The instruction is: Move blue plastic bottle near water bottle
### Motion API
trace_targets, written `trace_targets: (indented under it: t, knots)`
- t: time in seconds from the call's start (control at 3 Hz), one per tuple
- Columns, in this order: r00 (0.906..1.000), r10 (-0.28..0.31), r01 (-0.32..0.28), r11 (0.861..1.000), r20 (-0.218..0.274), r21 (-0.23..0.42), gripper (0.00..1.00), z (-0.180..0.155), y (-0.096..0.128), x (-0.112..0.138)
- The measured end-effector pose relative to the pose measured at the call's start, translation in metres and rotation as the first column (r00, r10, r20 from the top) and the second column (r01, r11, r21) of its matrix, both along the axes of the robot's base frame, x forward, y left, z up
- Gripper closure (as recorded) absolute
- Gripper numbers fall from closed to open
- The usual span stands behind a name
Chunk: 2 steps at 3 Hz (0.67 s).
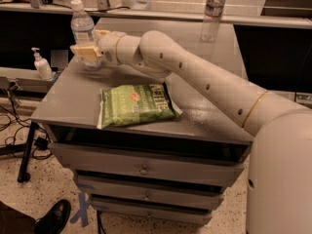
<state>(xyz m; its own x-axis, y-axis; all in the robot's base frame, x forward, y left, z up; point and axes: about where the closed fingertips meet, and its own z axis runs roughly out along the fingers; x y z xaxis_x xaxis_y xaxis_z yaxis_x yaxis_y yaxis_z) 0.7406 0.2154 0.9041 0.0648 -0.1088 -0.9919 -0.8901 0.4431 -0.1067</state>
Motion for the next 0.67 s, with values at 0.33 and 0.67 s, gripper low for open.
trace_targets:
  t: [0.33, 0.67]
  knots:
    - [0.9998, -0.018, 0.018, 1.000, 0.001, -0.011, 0.64, -0.001, -0.009, 0.000]
    - [0.9979, -0.063, 0.063, 0.997, 0.014, -0.035, 0.88, 0.006, -0.035, 0.001]
